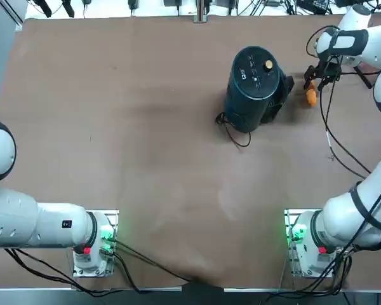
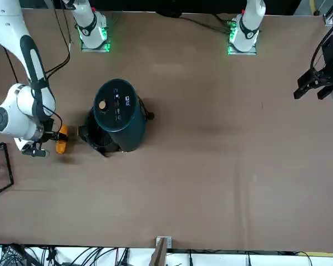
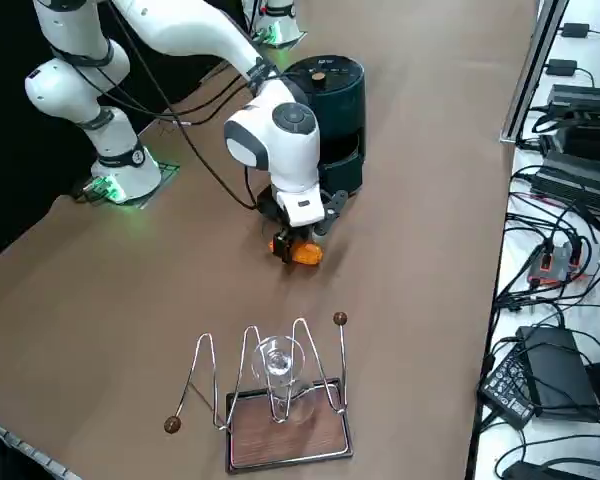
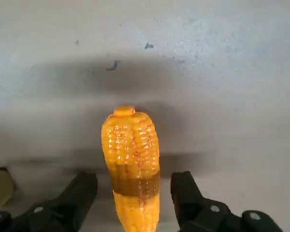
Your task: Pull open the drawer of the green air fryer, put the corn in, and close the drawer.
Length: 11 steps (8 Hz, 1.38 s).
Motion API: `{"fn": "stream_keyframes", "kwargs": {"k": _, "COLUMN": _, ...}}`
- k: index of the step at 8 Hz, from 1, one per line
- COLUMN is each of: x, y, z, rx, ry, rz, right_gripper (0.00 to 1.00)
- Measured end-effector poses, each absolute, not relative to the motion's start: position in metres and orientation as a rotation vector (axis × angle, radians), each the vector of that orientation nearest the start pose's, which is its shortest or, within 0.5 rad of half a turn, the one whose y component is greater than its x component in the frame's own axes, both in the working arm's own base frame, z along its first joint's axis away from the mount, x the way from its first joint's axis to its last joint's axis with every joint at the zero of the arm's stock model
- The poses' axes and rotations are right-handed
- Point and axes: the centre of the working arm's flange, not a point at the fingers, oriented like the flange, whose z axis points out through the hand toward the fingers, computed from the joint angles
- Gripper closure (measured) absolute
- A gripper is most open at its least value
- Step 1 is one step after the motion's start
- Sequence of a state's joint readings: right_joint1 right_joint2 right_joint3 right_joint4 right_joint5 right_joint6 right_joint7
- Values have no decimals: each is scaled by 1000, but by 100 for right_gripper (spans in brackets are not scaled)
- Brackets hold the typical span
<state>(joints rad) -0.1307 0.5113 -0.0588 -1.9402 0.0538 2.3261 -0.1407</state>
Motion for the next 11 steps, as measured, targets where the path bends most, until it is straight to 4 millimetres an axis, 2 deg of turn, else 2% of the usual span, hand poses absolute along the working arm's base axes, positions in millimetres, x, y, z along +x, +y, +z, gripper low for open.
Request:
{"fn": "stream_keyframes", "kwargs": {"k": 1, "x": 598, "y": -113, "z": 202, "rx": -3106, "ry": 127, "rz": 193, "right_gripper": 12}}
{"fn": "stream_keyframes", "kwargs": {"k": 2, "x": 598, "y": -113, "z": 197, "rx": -3106, "ry": 124, "rz": 195, "right_gripper": 33}}
{"fn": "stream_keyframes", "kwargs": {"k": 3, "x": 599, "y": -113, "z": 200, "rx": -3108, "ry": 115, "rz": 186, "right_gripper": 43}}
{"fn": "stream_keyframes", "kwargs": {"k": 4, "x": 603, "y": -113, "z": 205, "rx": -3109, "ry": 99, "rz": 172, "right_gripper": 43}}
{"fn": "stream_keyframes", "kwargs": {"k": 5, "x": 607, "y": -111, "z": 220, "rx": -3108, "ry": 66, "rz": 170, "right_gripper": 43}}
{"fn": "stream_keyframes", "kwargs": {"k": 6, "x": 610, "y": -102, "z": 250, "rx": -3098, "ry": 23, "rz": 189, "right_gripper": 43}}
{"fn": "stream_keyframes", "kwargs": {"k": 7, "x": 609, "y": -86, "z": 291, "rx": -3088, "ry": -24, "rz": 201, "right_gripper": 43}}
{"fn": "stream_keyframes", "kwargs": {"k": 8, "x": 605, "y": -62, "z": 333, "rx": -3082, "ry": -84, "rz": 196, "right_gripper": 43}}
{"fn": "stream_keyframes", "kwargs": {"k": 9, "x": 598, "y": -33, "z": 363, "rx": -3078, "ry": -134, "rz": 198, "right_gripper": 43}}
{"fn": "stream_keyframes", "kwargs": {"k": 10, "x": 592, "y": -4, "z": 374, "rx": -3075, "ry": -144, "rz": 216, "right_gripper": 43}}
{"fn": "stream_keyframes", "kwargs": {"k": 11, "x": 589, "y": 21, "z": 370, "rx": -3049, "ry": -116, "rz": 234, "right_gripper": 43}}
